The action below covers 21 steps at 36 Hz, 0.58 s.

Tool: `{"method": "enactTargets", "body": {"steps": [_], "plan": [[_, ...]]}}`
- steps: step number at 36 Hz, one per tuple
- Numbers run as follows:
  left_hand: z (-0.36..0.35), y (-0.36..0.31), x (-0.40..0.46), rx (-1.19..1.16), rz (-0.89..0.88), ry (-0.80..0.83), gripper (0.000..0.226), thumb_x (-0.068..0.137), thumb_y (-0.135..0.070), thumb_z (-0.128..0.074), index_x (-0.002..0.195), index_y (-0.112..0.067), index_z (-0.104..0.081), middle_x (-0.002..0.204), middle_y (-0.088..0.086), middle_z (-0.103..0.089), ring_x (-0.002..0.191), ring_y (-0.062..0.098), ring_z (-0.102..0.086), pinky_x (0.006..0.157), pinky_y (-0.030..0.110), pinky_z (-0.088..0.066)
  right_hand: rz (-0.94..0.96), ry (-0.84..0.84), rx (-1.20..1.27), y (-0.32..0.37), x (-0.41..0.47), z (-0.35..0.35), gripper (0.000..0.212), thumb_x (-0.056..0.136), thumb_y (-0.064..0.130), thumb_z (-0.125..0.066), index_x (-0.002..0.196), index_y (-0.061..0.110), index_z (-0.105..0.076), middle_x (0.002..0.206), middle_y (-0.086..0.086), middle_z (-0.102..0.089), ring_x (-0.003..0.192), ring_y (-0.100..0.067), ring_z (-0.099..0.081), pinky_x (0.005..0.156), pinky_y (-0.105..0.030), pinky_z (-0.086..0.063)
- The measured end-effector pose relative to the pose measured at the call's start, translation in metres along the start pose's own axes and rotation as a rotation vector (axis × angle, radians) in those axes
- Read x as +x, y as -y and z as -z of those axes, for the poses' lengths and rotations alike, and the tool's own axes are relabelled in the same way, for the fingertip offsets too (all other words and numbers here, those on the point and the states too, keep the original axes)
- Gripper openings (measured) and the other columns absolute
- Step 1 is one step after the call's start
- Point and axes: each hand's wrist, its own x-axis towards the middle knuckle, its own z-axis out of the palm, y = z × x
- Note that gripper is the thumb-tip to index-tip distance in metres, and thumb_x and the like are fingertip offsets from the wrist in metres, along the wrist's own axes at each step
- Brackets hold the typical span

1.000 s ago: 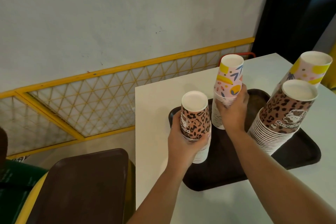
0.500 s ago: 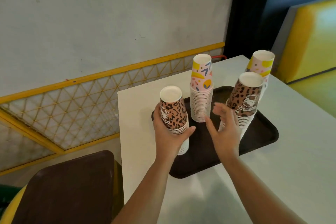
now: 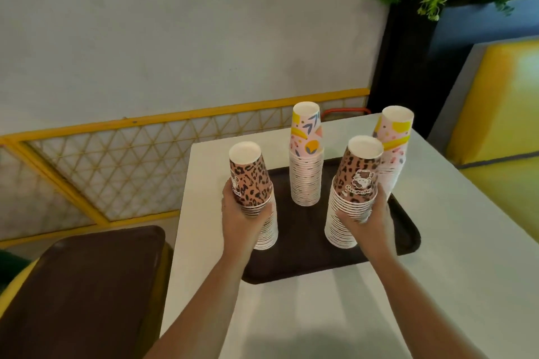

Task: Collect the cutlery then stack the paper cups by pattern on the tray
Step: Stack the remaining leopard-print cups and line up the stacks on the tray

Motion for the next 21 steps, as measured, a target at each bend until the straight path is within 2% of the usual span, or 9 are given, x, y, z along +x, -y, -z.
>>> {"method": "enactTargets", "body": {"steps": [4, 7, 13, 17, 21], "plan": [[-0.002, -0.003, -0.002, -0.007, 0.063, -0.028, 0.081, 0.072, -0.017, -0.08, 0.138, -0.024, -0.033, 0.119, -0.016, -0.047, 0.115, 0.008, -0.046, 0.096, 0.03, -0.041, 0.061, 0.073, 0.019, -0.006, 0.007, 0.002, 0.087, 0.064, 0.019, -0.083, 0.136, 0.019, -0.035, 0.132, -0.002, -0.051, 0.118, -0.019, -0.05, 0.088, -0.028, -0.039], [-0.005, -0.004, 0.0, -0.023, 0.1, -0.057, 0.082, 0.073, -0.015, -0.079, 0.139, -0.024, -0.032, 0.13, -0.009, -0.05, 0.123, 0.015, -0.047, 0.103, 0.038, -0.042, 0.111, 0.163, 0.042, -0.009, 0.012, 0.0, 0.087, 0.063, 0.023, -0.083, 0.135, 0.022, -0.034, 0.131, 0.003, -0.051, 0.114, -0.007, -0.046, 0.089, -0.026, -0.04], [-0.014, -0.005, 0.006, -0.059, 0.132, -0.128, 0.083, 0.072, -0.013, -0.08, 0.14, -0.025, -0.033, 0.123, -0.012, -0.05, 0.127, 0.022, -0.048, 0.105, 0.045, -0.043, 0.176, 0.317, 0.034, -0.007, 0.019, -0.014, 0.09, 0.062, 0.026, -0.084, 0.136, 0.024, -0.032, 0.134, 0.005, -0.047, 0.119, -0.008, -0.046, 0.092, -0.024, -0.039], [-0.017, -0.006, 0.013, -0.066, 0.141, -0.142, 0.082, 0.072, -0.016, -0.081, 0.138, -0.026, -0.035, 0.122, -0.011, -0.053, 0.124, 0.022, -0.05, 0.104, 0.048, -0.044, 0.183, 0.388, 0.056, -0.002, 0.021, -0.029, 0.091, 0.062, 0.026, -0.083, 0.137, 0.024, -0.031, 0.134, 0.004, -0.047, 0.121, -0.011, -0.048, 0.093, -0.027, -0.044], [-0.014, -0.005, 0.028, -0.071, 0.148, -0.134, 0.082, 0.07, -0.018, -0.083, 0.137, -0.028, -0.037, 0.115, -0.014, -0.056, 0.12, 0.021, -0.054, 0.101, 0.046, -0.046, 0.216, 0.383, 0.078, 0.004, 0.022, -0.042, 0.09, 0.062, 0.023, -0.084, 0.136, 0.024, -0.032, 0.134, 0.003, -0.048, 0.12, -0.011, -0.048, 0.087, -0.017, -0.042]]}}
